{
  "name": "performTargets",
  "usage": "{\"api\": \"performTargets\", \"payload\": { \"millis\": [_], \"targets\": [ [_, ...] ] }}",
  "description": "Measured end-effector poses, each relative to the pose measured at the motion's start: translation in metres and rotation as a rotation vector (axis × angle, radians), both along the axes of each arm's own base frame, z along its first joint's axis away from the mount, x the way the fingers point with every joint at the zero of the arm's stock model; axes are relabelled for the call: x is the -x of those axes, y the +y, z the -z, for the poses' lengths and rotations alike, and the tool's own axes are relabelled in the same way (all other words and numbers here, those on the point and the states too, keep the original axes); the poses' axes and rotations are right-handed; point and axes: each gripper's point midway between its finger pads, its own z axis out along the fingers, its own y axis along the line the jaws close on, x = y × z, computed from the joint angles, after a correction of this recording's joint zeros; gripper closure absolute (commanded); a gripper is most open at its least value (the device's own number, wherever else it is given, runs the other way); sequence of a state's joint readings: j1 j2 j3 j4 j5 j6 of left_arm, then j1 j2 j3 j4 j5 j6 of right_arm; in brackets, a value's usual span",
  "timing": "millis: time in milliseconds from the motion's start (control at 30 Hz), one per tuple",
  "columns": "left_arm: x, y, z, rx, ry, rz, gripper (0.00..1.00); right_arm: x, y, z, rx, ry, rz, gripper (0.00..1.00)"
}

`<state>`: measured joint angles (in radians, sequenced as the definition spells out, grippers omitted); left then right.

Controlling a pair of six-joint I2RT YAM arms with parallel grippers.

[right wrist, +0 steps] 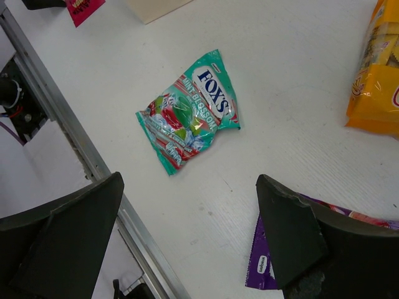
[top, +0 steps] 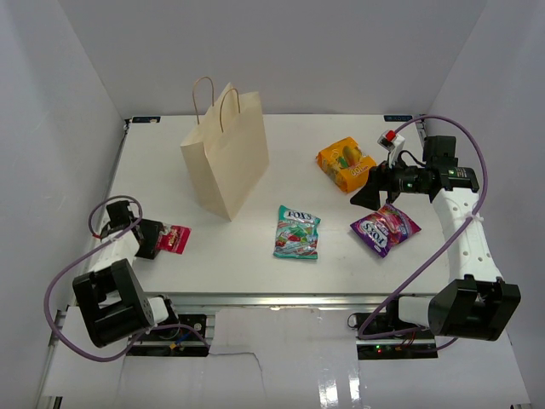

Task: Place the snacks into the paper bag

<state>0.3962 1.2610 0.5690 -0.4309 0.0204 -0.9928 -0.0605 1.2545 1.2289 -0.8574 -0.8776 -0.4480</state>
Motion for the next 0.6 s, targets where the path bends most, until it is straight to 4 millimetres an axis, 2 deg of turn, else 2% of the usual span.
{"api": "performTargets", "payload": {
  "millis": [200, 433, 600],
  "targets": [
    [-0.001, -0.003, -0.001, -0.014, -0.002, 0.091, 0.29, 0.0, 0.0, 0.001, -0.002, 0.007, 0.002, 0.07],
    [-0.007, -0.014, 0.003, 0.028, -0.02, 0.178, 0.42, 0.0, 0.0, 0.001, -0.006, 0.015, 0.006, 0.07],
    [-0.015, -0.025, 0.004, 0.093, -0.047, 0.226, 0.47, 0.0, 0.0, 0.001, -0.007, 0.018, 0.008, 0.06]
  ]
}}
